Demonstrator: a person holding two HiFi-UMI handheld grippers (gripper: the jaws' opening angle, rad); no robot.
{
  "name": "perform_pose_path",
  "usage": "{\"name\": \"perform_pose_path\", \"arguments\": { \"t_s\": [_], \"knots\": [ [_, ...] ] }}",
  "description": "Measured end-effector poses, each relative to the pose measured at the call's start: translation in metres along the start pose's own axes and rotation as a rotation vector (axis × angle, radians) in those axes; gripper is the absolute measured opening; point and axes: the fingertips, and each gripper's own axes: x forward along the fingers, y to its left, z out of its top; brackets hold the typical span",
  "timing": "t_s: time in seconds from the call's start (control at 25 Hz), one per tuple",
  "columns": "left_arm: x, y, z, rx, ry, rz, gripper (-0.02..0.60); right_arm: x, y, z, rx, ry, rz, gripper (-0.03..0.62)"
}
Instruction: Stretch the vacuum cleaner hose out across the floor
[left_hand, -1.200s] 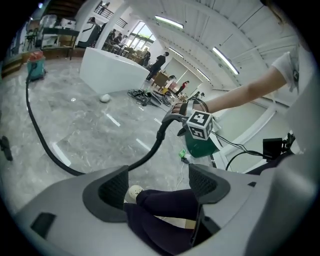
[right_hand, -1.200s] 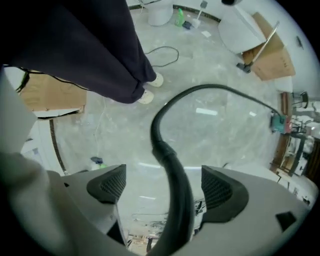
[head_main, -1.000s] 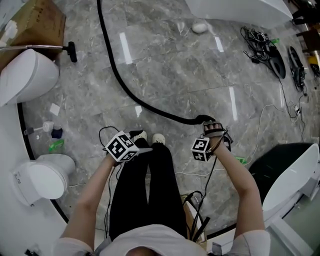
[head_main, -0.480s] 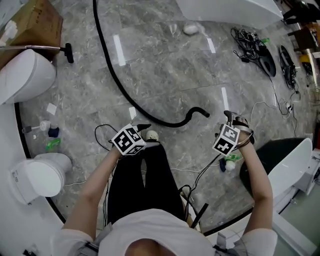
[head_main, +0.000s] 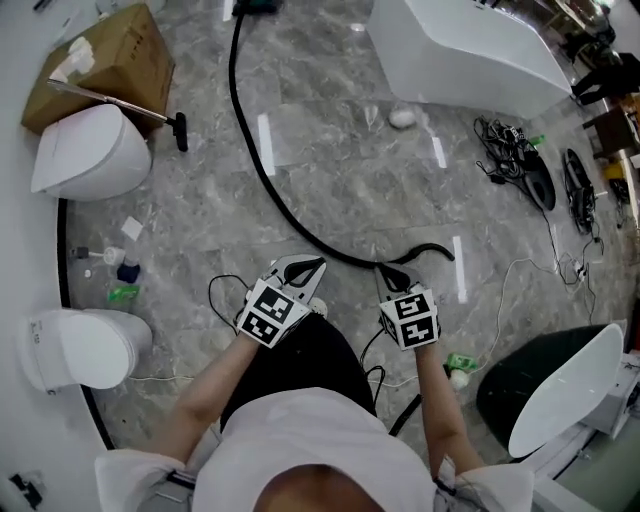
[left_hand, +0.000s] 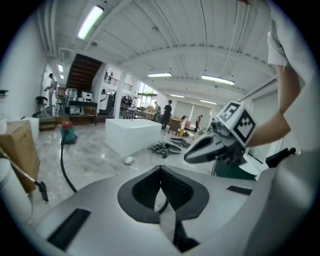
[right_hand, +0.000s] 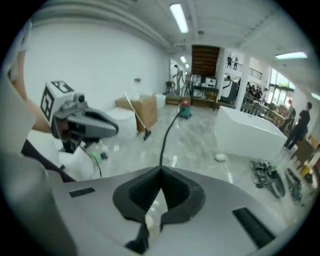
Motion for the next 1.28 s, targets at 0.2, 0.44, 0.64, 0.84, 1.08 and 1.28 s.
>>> {"name": "perform_pose_path", "arguments": {
  "t_s": [0.2, 0.44, 0.64, 0.84, 1.08, 1.28],
  "knots": [
    [-0.03, 0.015, 0.049, -0.059, -0.182, 0.131, 0.008, -0.014, 0.047, 0.084, 0.237, -0.427, 0.085, 0.012],
    [-0.049, 0.015, 0.076, 0.013, -0.303, 0.224, 0.008, -0.018, 0.071, 0.124, 0.337, -0.593, 0.1, 0.012],
    [-0.056, 0.02, 0.075, 0.004, -0.325, 0.241, 0.008, -0.016, 0.068, 0.124, 0.379, -0.612, 0.024, 0.012],
    [-0.059, 0.017, 0.07, -0.006, -0.327, 0.229, 0.008, -0.016, 0.071, 0.12, 0.387, -0.607, 0.012, 0.012],
    [-0.058, 0.013, 0.062, -0.011, -0.296, 0.218, 0.008, -0.017, 0.074, 0.108, 0.402, -0.579, 0.005, 0.012],
    [-0.057, 0.01, 0.058, -0.026, -0.295, 0.215, 0.008, -0.017, 0.074, 0.101, 0.403, -0.567, 0.001, 0.012]
  ]
}}
